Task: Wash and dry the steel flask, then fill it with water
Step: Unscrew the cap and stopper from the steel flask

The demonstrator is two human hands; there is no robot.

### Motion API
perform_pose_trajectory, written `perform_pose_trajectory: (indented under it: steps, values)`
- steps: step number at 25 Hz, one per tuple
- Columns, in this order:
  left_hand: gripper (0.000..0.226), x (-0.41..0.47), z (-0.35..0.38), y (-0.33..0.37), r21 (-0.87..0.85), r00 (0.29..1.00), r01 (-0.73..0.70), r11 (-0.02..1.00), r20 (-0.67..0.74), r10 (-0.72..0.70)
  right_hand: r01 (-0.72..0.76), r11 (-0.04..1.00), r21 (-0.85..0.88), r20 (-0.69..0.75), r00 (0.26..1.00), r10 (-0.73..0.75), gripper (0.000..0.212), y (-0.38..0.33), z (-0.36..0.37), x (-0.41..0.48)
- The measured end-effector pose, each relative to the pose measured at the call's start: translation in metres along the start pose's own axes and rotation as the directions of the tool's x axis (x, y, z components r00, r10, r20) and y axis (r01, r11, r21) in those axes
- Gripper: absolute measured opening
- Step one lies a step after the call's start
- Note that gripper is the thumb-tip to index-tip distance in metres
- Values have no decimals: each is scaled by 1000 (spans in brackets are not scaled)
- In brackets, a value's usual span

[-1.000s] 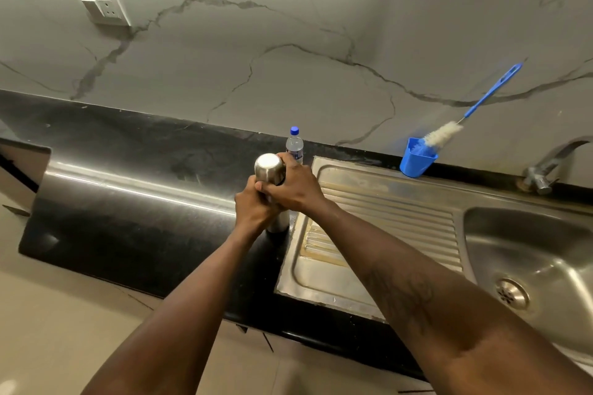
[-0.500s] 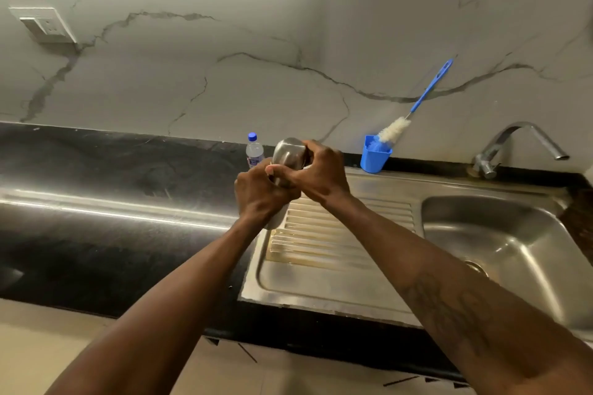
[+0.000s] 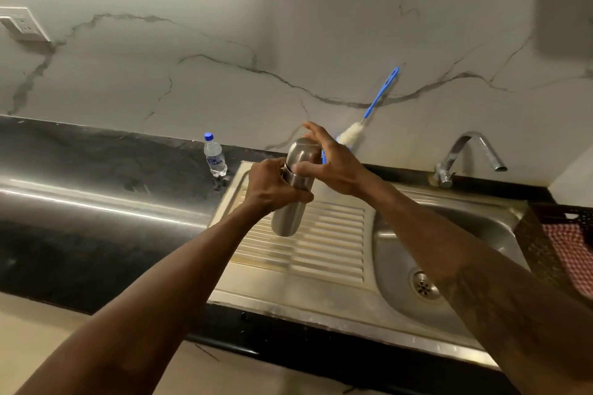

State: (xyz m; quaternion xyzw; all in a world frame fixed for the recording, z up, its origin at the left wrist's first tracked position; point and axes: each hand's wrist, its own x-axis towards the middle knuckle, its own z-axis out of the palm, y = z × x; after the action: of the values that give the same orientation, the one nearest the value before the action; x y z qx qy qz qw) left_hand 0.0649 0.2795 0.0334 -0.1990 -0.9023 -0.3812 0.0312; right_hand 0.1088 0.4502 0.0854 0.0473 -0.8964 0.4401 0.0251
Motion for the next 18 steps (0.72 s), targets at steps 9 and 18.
perform_pose_trajectory:
  steps: [9, 18]
  values:
    - [52, -6, 48, 46, 72, 996, 85, 994, 17, -87, -1, 990, -141, 0, 1000, 1, 46, 48, -50, -25]
    - [41, -1, 58, 47, 89, 997, 37, 995, 68, -43, -111, 884, -455, -181, 983, 31, 60, 34, -41, -27]
